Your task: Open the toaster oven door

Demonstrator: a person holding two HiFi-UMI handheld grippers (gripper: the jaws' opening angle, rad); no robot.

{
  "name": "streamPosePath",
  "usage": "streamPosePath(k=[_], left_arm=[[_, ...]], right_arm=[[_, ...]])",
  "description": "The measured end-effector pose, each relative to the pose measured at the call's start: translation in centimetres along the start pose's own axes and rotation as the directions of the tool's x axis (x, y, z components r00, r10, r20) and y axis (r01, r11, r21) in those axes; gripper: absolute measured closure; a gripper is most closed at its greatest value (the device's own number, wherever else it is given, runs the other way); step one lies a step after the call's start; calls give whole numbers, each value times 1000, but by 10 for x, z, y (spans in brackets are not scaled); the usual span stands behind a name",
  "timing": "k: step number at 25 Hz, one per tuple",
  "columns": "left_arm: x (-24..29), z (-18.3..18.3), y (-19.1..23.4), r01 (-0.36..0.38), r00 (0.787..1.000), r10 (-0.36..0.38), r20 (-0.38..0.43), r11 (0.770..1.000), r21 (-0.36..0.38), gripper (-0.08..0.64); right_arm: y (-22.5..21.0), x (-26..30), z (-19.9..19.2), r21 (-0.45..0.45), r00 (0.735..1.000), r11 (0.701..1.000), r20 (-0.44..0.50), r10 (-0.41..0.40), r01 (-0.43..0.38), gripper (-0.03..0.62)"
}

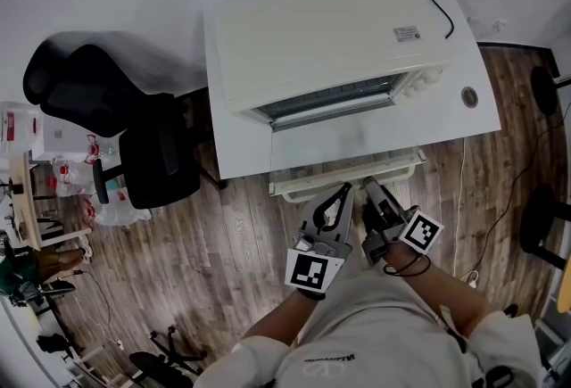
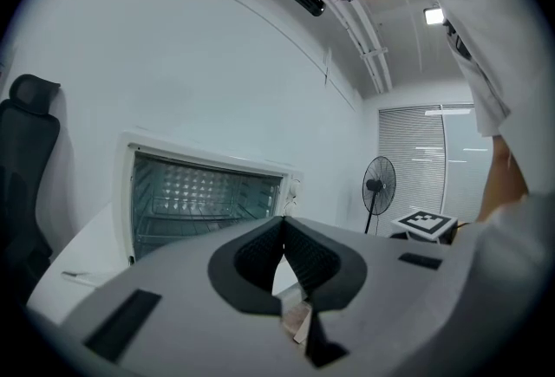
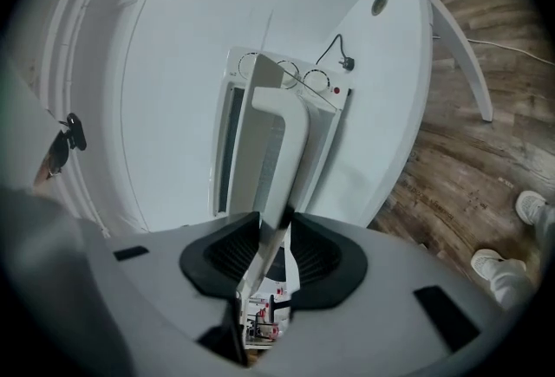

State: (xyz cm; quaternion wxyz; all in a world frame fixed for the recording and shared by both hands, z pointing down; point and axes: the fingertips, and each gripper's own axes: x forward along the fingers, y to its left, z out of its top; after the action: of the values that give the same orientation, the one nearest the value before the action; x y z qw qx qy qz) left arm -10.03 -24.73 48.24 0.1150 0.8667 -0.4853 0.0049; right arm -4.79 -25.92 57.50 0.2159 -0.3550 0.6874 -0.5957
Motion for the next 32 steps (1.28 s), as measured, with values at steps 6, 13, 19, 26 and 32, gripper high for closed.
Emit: streamPosePath(k=[6, 13, 19, 26, 32], left_arm=[[2, -13, 2, -7, 1000, 7, -11, 1000, 12, 554], [-2, -30, 6, -29, 999, 30, -26, 999, 20, 554], [-5, -44, 9, -45, 998, 45, -48, 999, 5, 554], [-3, -57, 12, -62, 996, 63, -61, 998, 14, 554], [-4, -72, 17, -67, 995, 72, -72, 996, 64, 554]], right_arm=[[-13, -4, -5, 0, 1000, 1000, -6, -21, 21, 471], [-34, -7, -14, 17, 998, 998, -22, -64, 65, 477], [-58, -10, -23, 43, 993, 993, -44, -109, 111, 482], [-79, -10, -28, 55, 988, 989, -70, -137, 140, 485], [-98, -6, -32, 56, 984, 986, -95, -152, 157, 485]])
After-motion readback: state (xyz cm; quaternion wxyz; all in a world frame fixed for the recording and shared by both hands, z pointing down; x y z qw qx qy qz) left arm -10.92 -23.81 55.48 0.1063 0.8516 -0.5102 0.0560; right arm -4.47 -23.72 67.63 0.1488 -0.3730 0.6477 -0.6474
